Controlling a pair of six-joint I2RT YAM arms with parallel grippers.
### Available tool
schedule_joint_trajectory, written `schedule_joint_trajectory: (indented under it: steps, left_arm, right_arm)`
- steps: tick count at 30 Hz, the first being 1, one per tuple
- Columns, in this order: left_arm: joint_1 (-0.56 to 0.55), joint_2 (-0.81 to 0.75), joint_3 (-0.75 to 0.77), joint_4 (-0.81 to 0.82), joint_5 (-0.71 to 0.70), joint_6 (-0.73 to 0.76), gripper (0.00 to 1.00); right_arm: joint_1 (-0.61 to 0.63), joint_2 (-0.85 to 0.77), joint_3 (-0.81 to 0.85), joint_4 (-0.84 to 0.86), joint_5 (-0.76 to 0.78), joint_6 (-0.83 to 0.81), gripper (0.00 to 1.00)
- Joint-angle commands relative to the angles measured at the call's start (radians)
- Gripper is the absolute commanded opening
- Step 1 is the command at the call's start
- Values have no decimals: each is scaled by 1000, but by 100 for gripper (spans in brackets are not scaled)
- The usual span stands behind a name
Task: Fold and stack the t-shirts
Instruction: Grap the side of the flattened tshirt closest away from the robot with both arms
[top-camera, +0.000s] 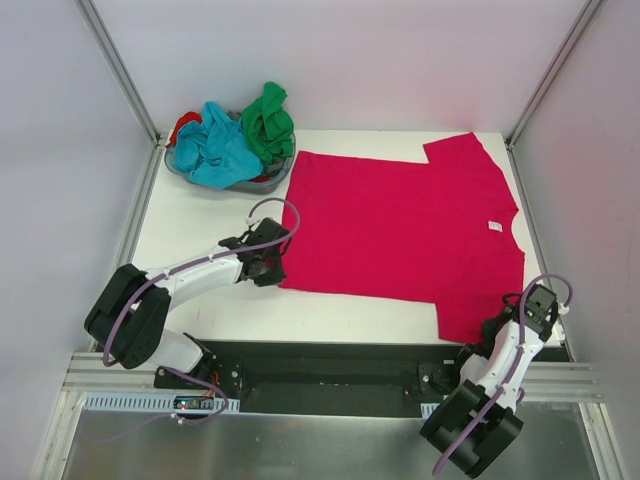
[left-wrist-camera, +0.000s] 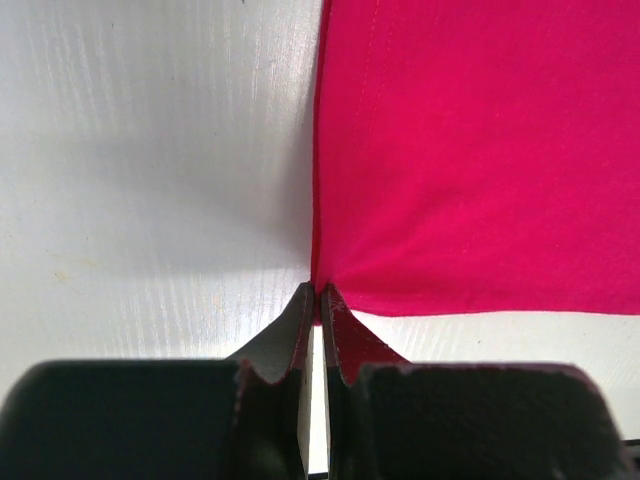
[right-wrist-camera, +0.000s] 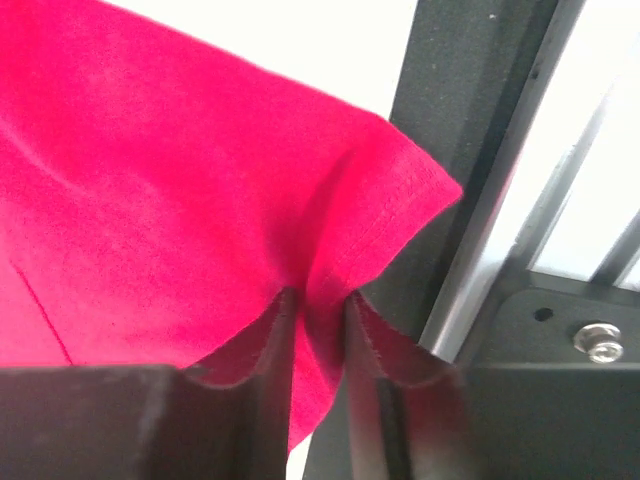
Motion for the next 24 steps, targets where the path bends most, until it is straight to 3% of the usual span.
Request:
schedule_joint_trajectory:
  steps: [1, 4, 11, 24]
  left_arm:
    - [-4, -26, 31, -22, -49, -5, 0]
    - [-4, -49, 25, -25, -75, -5, 0]
    - [-4, -91, 25, -39, -72, -6, 0]
    - [-4, -232, -28, -79, -79, -54, 0]
  right_arm:
    - [7, -6, 13, 124, -50, -16, 16]
    - [7, -55, 30, 112, -33, -36, 1]
    - [7, -150, 158, -9, -62, -151, 1]
    - [30, -244, 390, -255, -98, -164, 1]
